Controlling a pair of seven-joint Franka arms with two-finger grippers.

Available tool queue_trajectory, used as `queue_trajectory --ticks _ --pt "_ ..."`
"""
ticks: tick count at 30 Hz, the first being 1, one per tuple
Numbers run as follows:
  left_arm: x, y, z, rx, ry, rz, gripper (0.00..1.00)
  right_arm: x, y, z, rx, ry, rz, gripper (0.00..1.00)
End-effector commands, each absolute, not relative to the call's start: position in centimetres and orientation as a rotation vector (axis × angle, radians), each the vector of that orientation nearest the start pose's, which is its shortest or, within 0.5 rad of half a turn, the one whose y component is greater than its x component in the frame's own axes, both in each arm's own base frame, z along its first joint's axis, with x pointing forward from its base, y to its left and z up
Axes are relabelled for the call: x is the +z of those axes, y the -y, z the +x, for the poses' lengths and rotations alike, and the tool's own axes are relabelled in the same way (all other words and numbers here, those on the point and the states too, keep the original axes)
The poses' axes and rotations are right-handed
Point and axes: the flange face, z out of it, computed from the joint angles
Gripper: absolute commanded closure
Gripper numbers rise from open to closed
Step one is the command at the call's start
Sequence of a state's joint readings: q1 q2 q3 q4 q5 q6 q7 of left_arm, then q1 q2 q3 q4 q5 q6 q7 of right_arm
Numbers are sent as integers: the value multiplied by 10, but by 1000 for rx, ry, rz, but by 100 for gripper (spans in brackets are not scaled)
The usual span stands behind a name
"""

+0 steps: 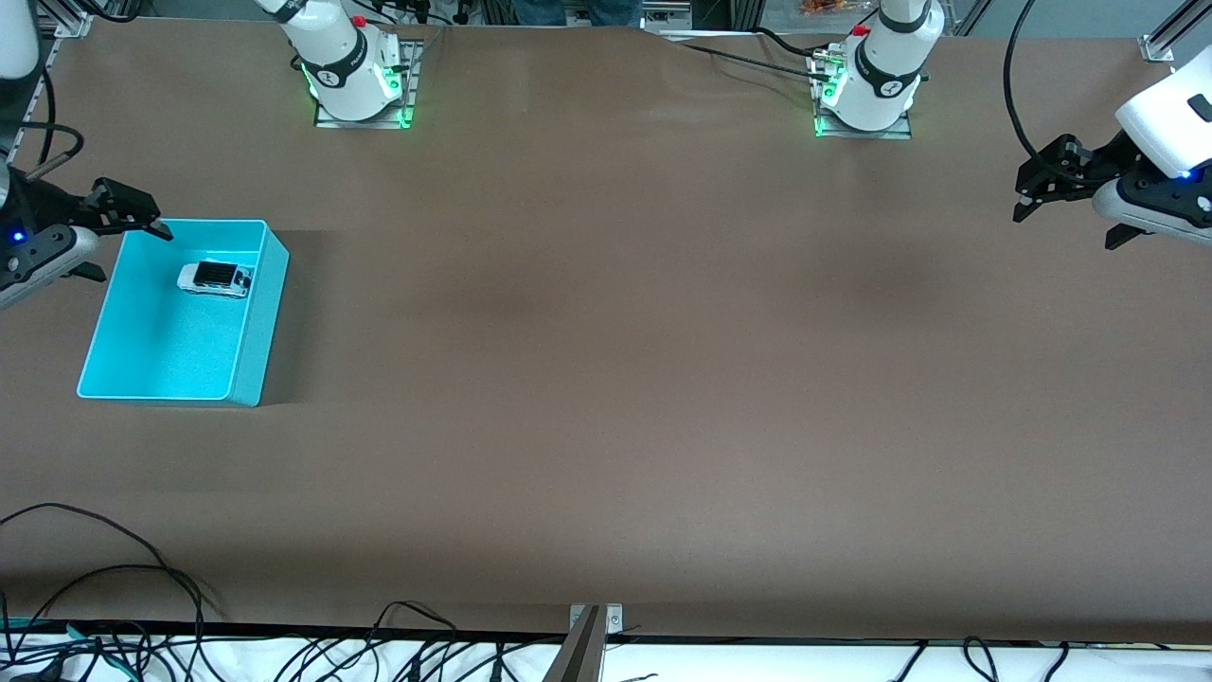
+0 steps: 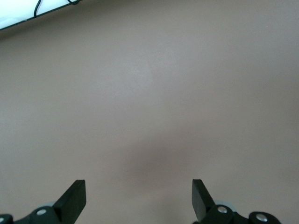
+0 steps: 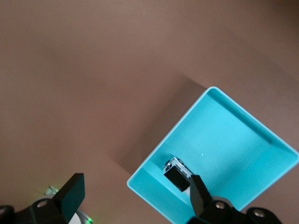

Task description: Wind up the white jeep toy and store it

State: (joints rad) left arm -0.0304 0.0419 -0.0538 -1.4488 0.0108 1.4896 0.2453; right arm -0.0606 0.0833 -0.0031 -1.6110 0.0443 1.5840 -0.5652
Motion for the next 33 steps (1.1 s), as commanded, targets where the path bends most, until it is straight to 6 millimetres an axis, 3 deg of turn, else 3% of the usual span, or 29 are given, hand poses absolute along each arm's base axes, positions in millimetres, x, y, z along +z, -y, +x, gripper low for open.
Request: queue_trajectory --ticks 1,9,20,33 --pt "657 46 560 -15 -501 -3085 0 576 27 575 151 513 -3054 0" --pt "654 46 562 -6 -471 -3092 0 585 17 578 128 121 -3107 0" --pt "653 45 563 -3 -460 -3089 0 589 19 572 127 34 -3136 0" --pt "654 43 562 -2 -449 -3077 0 592 21 518 40 -66 -3174 0"
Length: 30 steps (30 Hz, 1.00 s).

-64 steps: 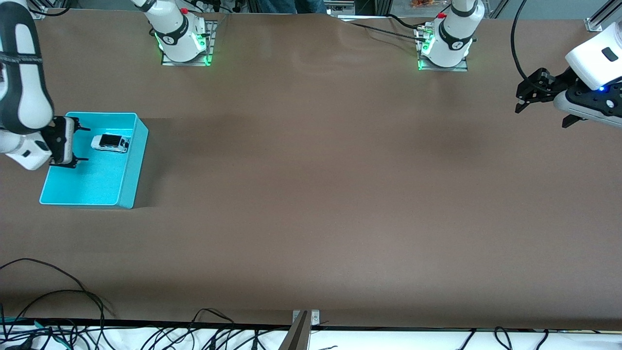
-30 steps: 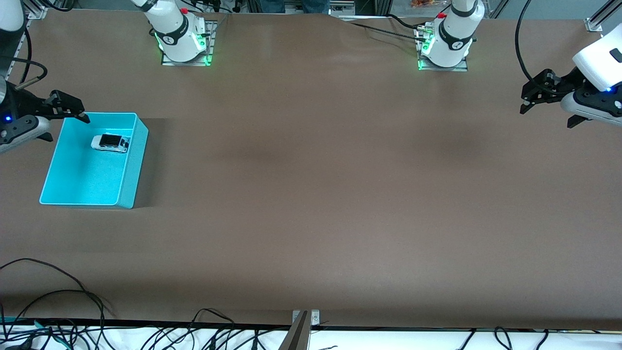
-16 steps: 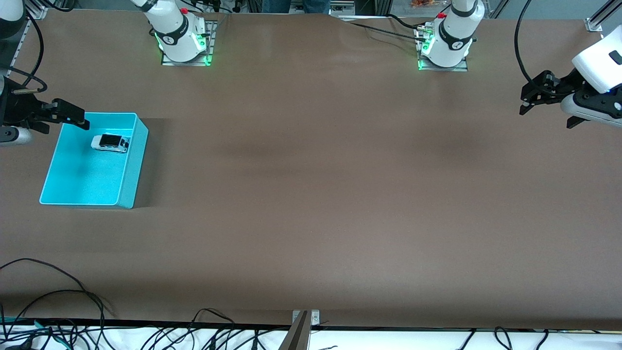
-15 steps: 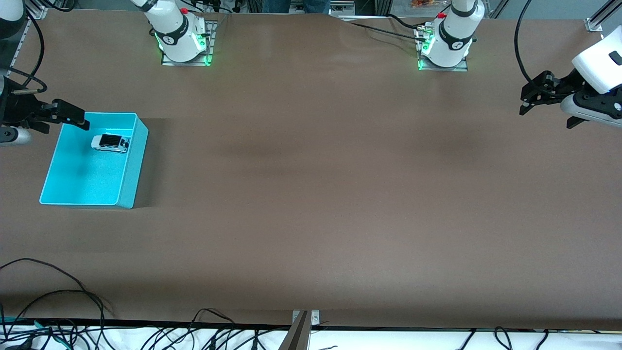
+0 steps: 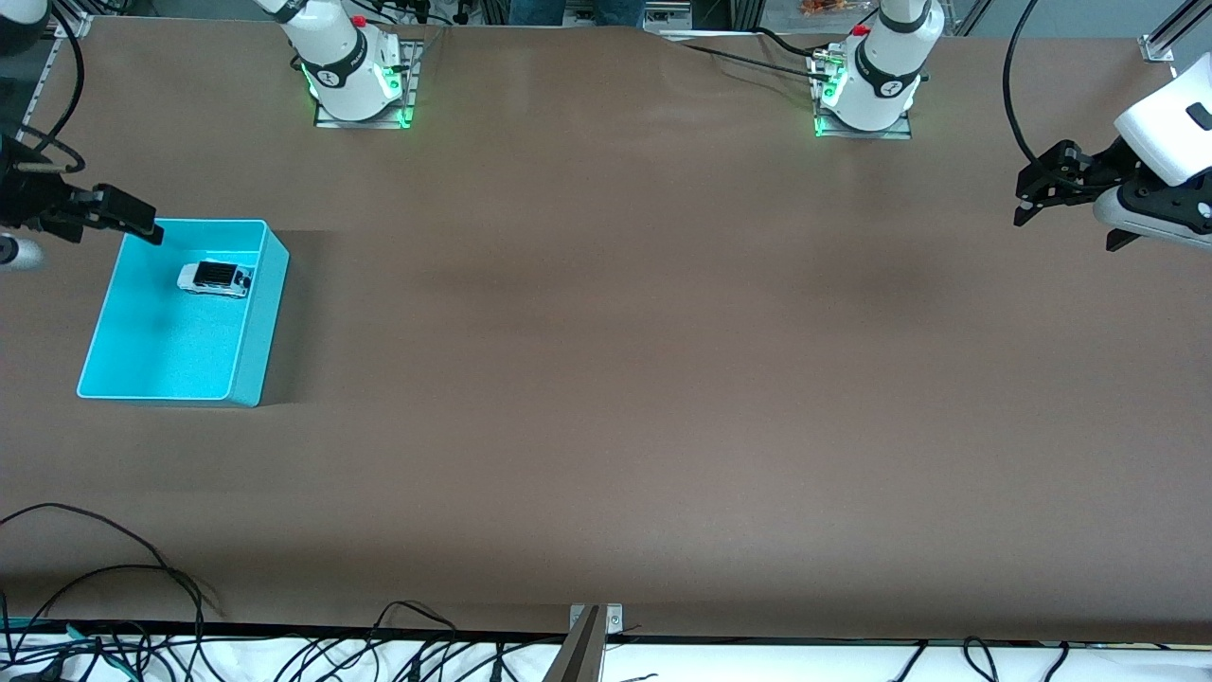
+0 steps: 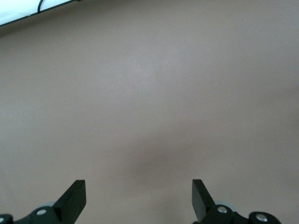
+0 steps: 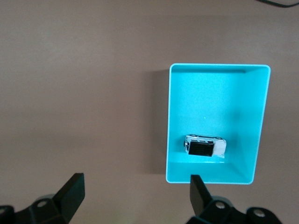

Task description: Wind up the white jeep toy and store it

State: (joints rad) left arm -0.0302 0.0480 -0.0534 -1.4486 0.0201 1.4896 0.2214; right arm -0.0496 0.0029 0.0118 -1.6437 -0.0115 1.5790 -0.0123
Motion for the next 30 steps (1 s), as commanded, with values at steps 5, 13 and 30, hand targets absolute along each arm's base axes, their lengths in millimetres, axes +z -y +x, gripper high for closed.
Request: queue_trajectory --ticks 5,13,30 --pt "654 44 562 -2 -408 -3078 0 593 21 509 18 -64 -3175 0" --pt "653 47 563 0 -416 -3074 0 592 22 518 20 -64 -3171 0" --pt "653 55 562 2 -439 -3067 0 585 24 531 42 -42 -3167 0"
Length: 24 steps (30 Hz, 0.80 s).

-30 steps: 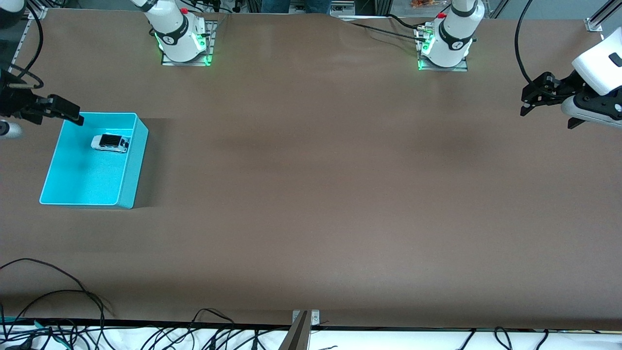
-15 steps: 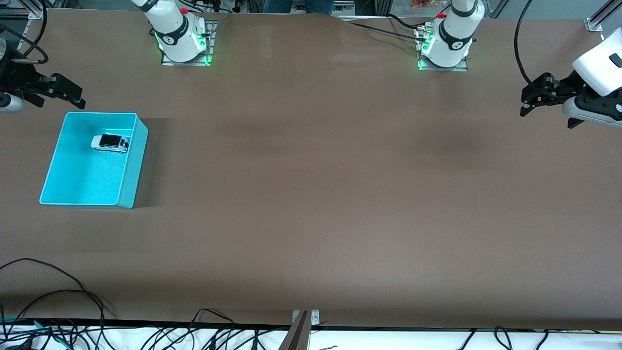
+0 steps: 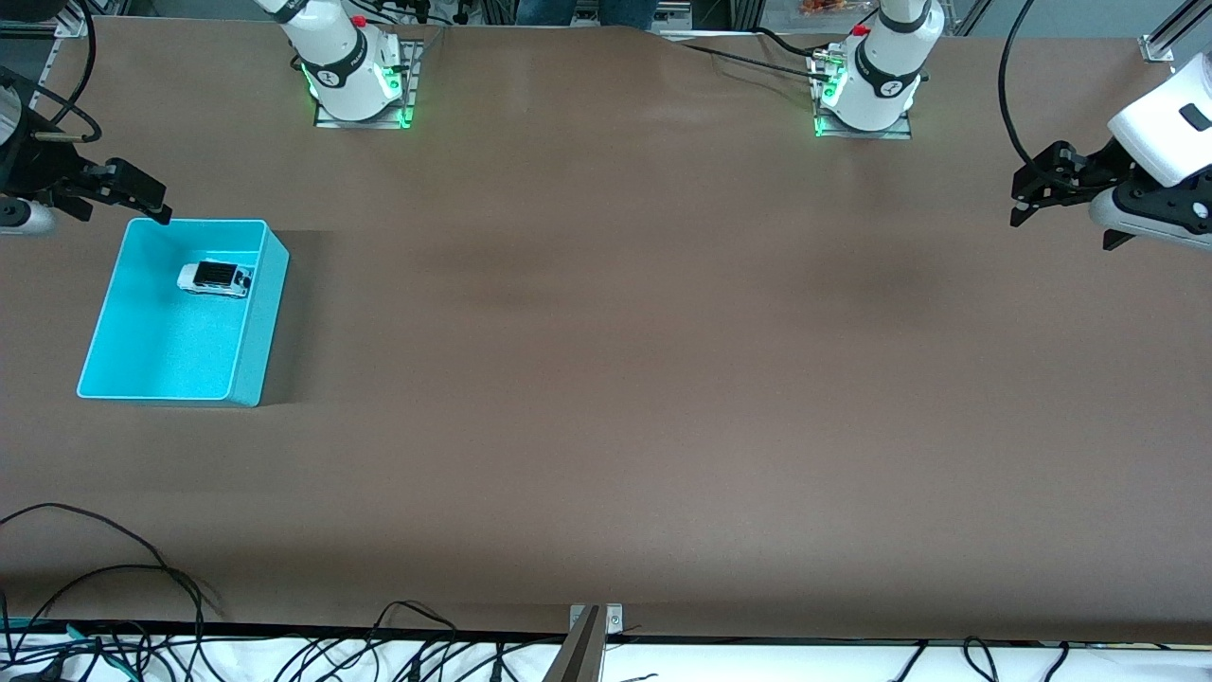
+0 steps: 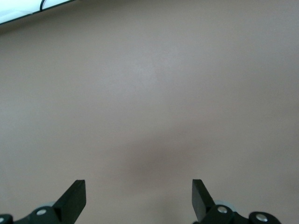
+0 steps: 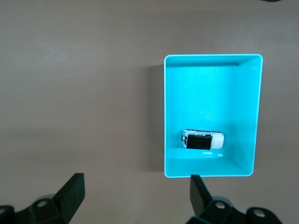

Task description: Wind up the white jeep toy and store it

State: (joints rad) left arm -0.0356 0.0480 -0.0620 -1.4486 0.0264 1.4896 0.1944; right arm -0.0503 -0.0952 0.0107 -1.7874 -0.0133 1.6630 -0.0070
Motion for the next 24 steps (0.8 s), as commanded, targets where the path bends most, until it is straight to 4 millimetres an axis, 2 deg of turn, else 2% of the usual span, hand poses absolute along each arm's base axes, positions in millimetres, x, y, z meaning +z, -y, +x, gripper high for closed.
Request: queue_trajectory --ticks 1,10,14,17,24 --pt "653 54 562 2 -438 -3066 0 584 24 531 45 -40 -3167 0" --pt "652 58 560 14 -448 -3066 0 584 25 532 50 -42 -3167 0" --pt "652 66 560 11 -469 -3062 0 584 25 532 47 -42 -3165 0" --pt "653 61 560 9 -455 -3066 0 584 25 532 47 -42 -3165 0" --pt "653 63 560 8 -455 -3064 0 585 25 532 45 -42 -3165 0"
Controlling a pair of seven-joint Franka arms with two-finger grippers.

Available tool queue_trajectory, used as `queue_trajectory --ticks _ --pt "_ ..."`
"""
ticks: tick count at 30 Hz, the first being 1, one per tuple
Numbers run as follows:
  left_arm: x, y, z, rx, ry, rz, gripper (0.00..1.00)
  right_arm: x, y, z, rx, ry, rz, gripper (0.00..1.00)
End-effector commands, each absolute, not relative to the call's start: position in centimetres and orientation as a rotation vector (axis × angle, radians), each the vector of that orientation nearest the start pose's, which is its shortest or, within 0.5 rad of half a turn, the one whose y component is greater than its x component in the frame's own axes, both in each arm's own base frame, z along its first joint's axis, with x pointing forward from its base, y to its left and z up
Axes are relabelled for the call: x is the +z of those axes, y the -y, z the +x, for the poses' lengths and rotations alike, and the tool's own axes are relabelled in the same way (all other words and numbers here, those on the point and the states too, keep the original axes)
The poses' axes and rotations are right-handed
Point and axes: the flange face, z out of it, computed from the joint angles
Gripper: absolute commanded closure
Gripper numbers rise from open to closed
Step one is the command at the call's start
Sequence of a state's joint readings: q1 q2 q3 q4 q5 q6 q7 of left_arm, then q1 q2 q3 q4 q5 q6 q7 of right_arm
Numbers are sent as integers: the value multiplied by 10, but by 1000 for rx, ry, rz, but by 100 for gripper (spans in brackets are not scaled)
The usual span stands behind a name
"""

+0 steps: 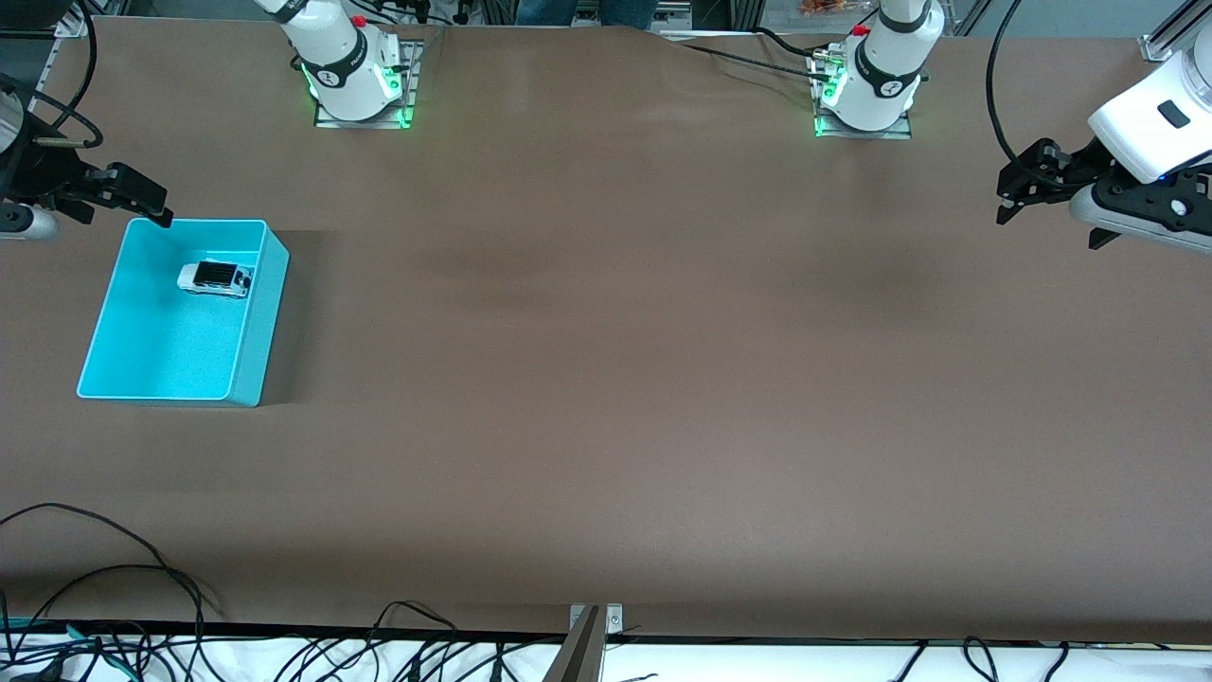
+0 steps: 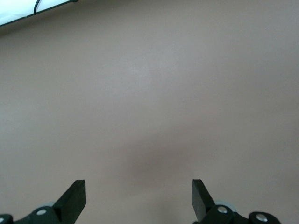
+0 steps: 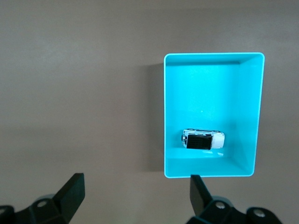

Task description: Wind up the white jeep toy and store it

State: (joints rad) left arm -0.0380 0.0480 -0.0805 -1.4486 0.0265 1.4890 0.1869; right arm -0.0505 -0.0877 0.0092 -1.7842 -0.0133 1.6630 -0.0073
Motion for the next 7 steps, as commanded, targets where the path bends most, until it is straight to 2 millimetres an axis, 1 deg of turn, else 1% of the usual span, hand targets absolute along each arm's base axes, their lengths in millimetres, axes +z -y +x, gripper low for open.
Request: queue_trajectory --ticks 1,7 --pt "653 63 560 8 -455 -3064 0 585 25 532 45 -40 -3165 0" --pt "654 65 559 6 -457 -3064 0 585 25 532 45 -42 -3165 0"
